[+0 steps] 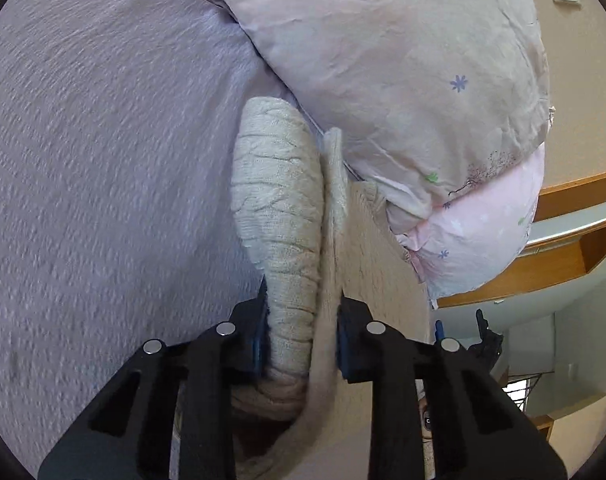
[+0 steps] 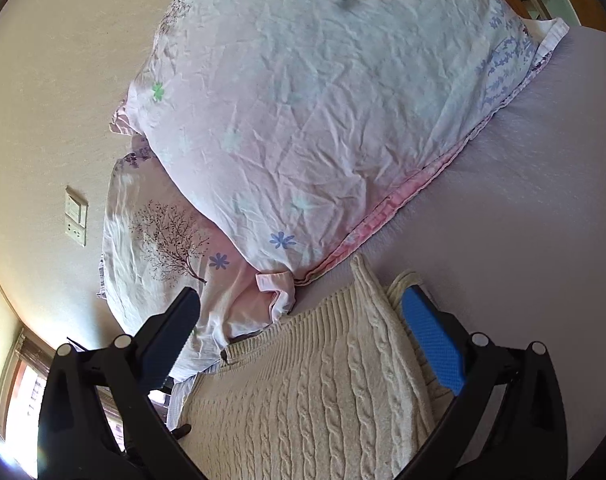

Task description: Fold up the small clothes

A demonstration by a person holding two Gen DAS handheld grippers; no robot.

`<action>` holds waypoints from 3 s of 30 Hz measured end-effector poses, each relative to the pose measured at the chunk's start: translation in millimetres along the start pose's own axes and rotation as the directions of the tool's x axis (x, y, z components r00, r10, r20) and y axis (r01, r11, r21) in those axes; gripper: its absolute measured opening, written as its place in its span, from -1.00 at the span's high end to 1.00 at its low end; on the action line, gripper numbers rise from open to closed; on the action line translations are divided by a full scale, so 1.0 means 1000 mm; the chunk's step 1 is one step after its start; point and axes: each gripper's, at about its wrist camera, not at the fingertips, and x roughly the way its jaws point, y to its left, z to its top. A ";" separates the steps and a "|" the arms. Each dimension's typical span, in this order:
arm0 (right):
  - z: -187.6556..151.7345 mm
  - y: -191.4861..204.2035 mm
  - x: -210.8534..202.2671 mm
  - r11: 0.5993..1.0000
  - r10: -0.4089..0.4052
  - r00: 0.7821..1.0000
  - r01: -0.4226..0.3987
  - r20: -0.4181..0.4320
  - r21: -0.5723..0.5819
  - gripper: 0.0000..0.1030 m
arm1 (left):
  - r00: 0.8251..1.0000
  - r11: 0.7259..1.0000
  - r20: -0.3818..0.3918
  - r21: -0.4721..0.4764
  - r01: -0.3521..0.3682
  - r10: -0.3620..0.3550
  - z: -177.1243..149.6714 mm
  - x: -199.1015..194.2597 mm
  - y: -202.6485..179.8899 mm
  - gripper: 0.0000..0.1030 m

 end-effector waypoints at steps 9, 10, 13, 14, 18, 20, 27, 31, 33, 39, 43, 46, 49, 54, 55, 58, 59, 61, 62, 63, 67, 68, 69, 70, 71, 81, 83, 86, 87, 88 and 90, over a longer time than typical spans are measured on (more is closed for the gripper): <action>0.018 0.016 -0.038 0.995 0.000 0.993 0.012 0.119 -0.101 -0.96 | 0.952 0.934 -0.031 0.189 0.305 -0.304 -0.030 0.030 -0.158 0.68; 0.020 0.017 -0.044 0.992 -0.027 0.989 0.045 0.146 -0.120 -0.96 | 0.938 0.916 -0.068 0.205 0.346 -0.339 -0.037 0.051 -0.180 0.68; 0.027 0.014 -0.049 0.983 -0.077 0.983 0.103 0.167 -0.150 -0.96 | 0.875 0.871 -0.233 0.163 0.464 -0.423 -0.068 0.148 -0.232 0.67; 0.030 0.011 -0.048 0.980 -0.096 0.983 0.120 0.155 -0.157 -0.96 | 0.867 0.876 -0.276 0.138 0.462 -0.414 -0.078 0.177 -0.241 0.67; 0.039 -0.010 -0.043 0.986 -0.118 0.991 0.124 0.059 -0.111 -0.96 | 0.793 0.865 -0.423 0.039 0.500 -0.439 -0.104 0.229 -0.256 0.60; 0.042 -0.020 -0.040 0.996 -0.072 0.997 0.072 -0.008 -0.055 -0.96 | 0.850 0.868 -0.360 0.171 0.466 -0.385 -0.100 0.199 -0.257 -0.53; 0.026 -0.038 0.002 0.995 -0.093 0.952 0.100 -0.293 0.011 -0.96 | 0.998 0.912 -0.038 0.411 -0.022 0.041 -0.072 0.124 -0.205 -0.80; 0.012 -0.033 0.016 0.992 -0.125 0.926 0.118 -0.356 -0.040 -0.80 | 0.985 0.933 -0.148 0.359 -0.034 0.093 -0.077 0.143 -0.171 -0.79; 0.005 -0.032 0.023 0.993 -0.117 0.912 0.108 -0.393 -0.044 -0.54 | 0.982 0.928 -0.168 0.372 -0.021 0.090 -0.088 0.150 -0.167 -0.79; -0.001 -0.034 0.026 0.996 -0.094 0.907 0.089 -0.410 -0.032 0.30 | 0.990 0.942 -0.128 0.337 -0.009 0.055 -0.100 0.161 -0.158 -0.36; -0.009 -0.015 0.026 0.998 0.034 0.908 -0.054 -0.417 -0.035 0.38 | 0.988 0.942 -0.151 0.323 0.090 -0.043 -0.091 0.126 -0.150 0.15; -0.028 0.011 0.041 0.979 0.156 0.852 -0.200 -0.499 -0.034 0.40 | 0.998 0.900 -0.068 0.435 0.029 0.001 -0.091 0.079 -0.151 0.13; -0.045 0.032 0.063 0.976 0.042 0.838 -0.151 -0.544 -0.157 0.12 | 0.983 0.858 0.047 0.482 -0.176 0.175 -0.081 0.053 -0.136 -0.10; -0.023 0.030 0.005 0.984 0.006 0.940 -0.067 -0.341 -0.168 -0.07 | 0.965 0.875 0.168 0.413 -0.253 0.200 -0.087 0.004 -0.114 -0.45; -0.025 0.033 -0.011 0.983 0.033 0.940 -0.092 -0.339 -0.160 -0.07 | 0.962 0.867 0.194 0.426 -0.259 0.192 -0.094 -0.012 -0.113 -0.57; -0.058 0.055 -0.050 0.961 0.053 0.925 -0.149 -0.376 -0.232 -0.03 | 0.959 0.848 0.223 0.460 -0.263 0.177 -0.118 -0.037 -0.115 -0.66; -0.072 0.062 -0.052 0.956 0.042 0.919 -0.150 -0.392 -0.251 0.04 | 0.960 0.847 0.222 0.464 -0.259 0.172 -0.125 -0.037 -0.120 -0.69; -0.091 0.068 -0.055 0.949 0.021 0.910 -0.148 -0.415 -0.277 0.10 | 0.964 0.845 0.216 0.477 -0.241 0.153 -0.143 -0.045 -0.118 -0.75; -0.100 0.071 -0.052 0.946 0.001 0.905 -0.139 -0.426 -0.293 0.10 | 0.965 0.844 0.216 0.481 -0.237 0.148 -0.152 -0.048 -0.116 -0.80; -0.108 0.075 -0.045 0.943 -0.026 0.901 -0.122 -0.434 -0.311 0.19 | 0.965 0.840 0.216 0.489 -0.237 0.147 -0.158 -0.045 -0.118 -0.81; -0.120 0.061 -0.033 0.938 -0.170 0.899 0.023 -0.403 -0.346 0.86 | 0.948 0.795 0.235 0.522 -0.310 0.215 -0.188 -0.037 -0.122 -0.97; -0.122 0.053 -0.040 0.947 -0.177 0.900 0.045 -0.398 -0.319 0.87 | 0.947 0.785 0.233 0.534 -0.315 0.221 -0.194 -0.036 -0.123 -0.97; -0.124 0.044 -0.044 0.957 -0.175 0.900 0.060 -0.400 -0.284 0.87 | 0.947 0.774 0.228 0.548 -0.318 0.228 -0.201 -0.035 -0.123 -0.97; -0.127 0.036 -0.054 0.965 -0.172 0.899 0.071 -0.404 -0.254 0.87 | 0.943 0.764 0.228 0.555 -0.331 0.243 -0.207 -0.033 -0.124 -0.97; -0.131 0.030 -0.058 0.971 -0.166 0.898 0.077 -0.407 -0.228 0.87 | 0.936 0.752 0.229 0.557 -0.351 0.267 -0.212 -0.030 -0.125 -0.97; -0.146 0.060 -0.084 0.905 -0.233 0.948 0.129 -0.219 -0.405 -0.54 | 0.886 0.660 0.253 0.594 -0.460 0.389 -0.229 0.008 -0.137 -0.97; -0.153 0.065 -0.097 0.877 -0.253 0.951 0.150 -0.175 -0.456 -0.60 | 0.877 0.652 0.251 0.592 -0.473 0.409 -0.228 0.014 -0.136 -0.97; -0.170 0.066 -0.096 0.839 -0.331 0.922 0.190 -0.202 -0.510 -0.71 | 0.873 0.663 0.233 0.575 -0.480 0.429 -0.225 0.023 -0.134 -0.97; -0.176 0.066 -0.092 0.824 -0.372 0.904 0.216 -0.213 -0.523 -0.76 | 0.867 0.663 0.231 0.568 -0.488 0.441 -0.223 0.026 -0.134 -0.97; -0.182 0.065 -0.086 0.807 -0.410 0.886 0.241 -0.218 -0.539 -0.77 | 0.861 0.662 0.232 0.560 -0.499 0.454 -0.223 0.029 -0.133 -0.97; -0.193 0.064 -0.079 0.780 -0.450 0.866 0.260 -0.220 -0.569 -0.82 | 0.849 0.652 0.243 0.552 -0.519 0.470 -0.222 0.033 -0.134 -0.97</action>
